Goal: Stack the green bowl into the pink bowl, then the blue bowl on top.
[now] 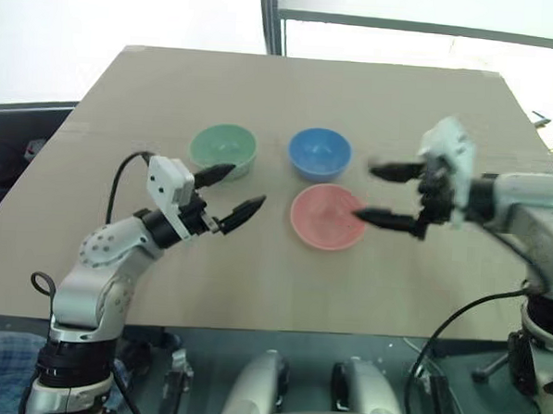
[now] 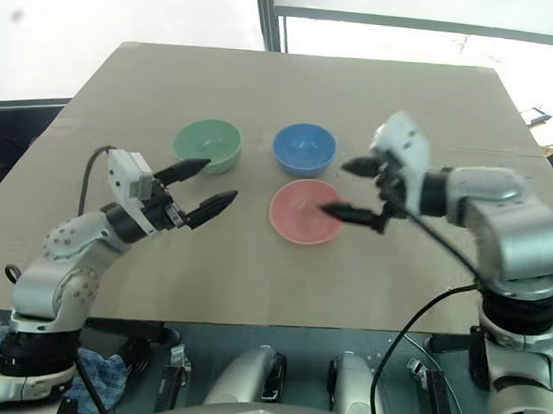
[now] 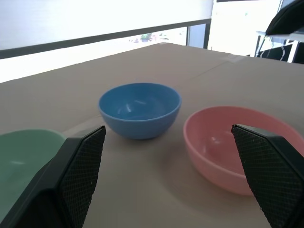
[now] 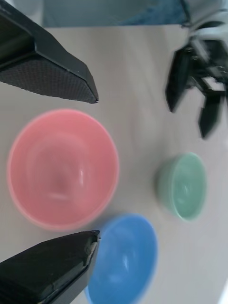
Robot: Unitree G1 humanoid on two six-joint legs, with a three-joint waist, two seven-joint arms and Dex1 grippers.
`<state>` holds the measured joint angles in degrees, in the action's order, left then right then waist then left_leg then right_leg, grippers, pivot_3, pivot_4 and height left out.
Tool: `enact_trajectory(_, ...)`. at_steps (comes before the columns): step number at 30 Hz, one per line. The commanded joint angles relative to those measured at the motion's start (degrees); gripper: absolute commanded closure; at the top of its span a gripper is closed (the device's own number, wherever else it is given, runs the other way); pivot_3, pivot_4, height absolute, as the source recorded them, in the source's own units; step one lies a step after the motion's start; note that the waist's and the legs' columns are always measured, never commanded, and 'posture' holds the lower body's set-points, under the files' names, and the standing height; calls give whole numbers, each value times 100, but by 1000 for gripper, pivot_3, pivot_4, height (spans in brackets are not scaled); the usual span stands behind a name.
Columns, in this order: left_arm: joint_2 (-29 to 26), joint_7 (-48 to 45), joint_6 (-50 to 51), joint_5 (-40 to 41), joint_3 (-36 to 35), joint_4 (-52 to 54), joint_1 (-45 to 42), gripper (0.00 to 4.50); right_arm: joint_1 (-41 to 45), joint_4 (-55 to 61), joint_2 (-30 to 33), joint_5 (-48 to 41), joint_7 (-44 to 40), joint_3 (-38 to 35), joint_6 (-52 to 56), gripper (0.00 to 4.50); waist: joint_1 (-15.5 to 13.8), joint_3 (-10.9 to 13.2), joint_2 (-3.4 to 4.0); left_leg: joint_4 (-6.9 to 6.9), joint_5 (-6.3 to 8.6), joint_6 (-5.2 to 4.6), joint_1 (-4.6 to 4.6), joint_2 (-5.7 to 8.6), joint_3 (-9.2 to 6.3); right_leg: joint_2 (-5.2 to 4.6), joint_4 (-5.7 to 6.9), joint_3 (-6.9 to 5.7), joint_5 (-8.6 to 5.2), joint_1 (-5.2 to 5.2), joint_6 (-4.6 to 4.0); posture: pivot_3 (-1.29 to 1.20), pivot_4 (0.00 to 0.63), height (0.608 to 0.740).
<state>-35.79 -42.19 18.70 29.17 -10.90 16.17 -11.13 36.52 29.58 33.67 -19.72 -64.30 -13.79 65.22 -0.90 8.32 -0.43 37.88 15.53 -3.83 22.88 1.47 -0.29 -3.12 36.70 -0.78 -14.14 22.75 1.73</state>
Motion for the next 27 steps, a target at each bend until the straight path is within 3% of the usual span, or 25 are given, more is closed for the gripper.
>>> enact_trajectory(1,-256,119,-89,-468,-10,-460,-402,0,-323,72,174,-630,79,-916,-271,27,2,0,-1,-1,0,0,0,0,0,0,-2,1,0,-1,0,0,150,740)
enact_trajectory(11,-636,111,-482,-1758,556,-2526,-1727,0,-1118,80,646,-1682,269,-1641,-862,27,10,0,-1,-6,-4,2,-1,-1,4,-1,1,3,0,2,1,0,150,740)
enact_trajectory(27,-369,-215,-1658,-2752,1360,-4389,-2624,0,-1760,215,1172,-2758,995,-1772,-1403,27,8,0,-4,-8,-1,-2,5,-3,4,-3,-4,4,1,4,2,0,150,740)
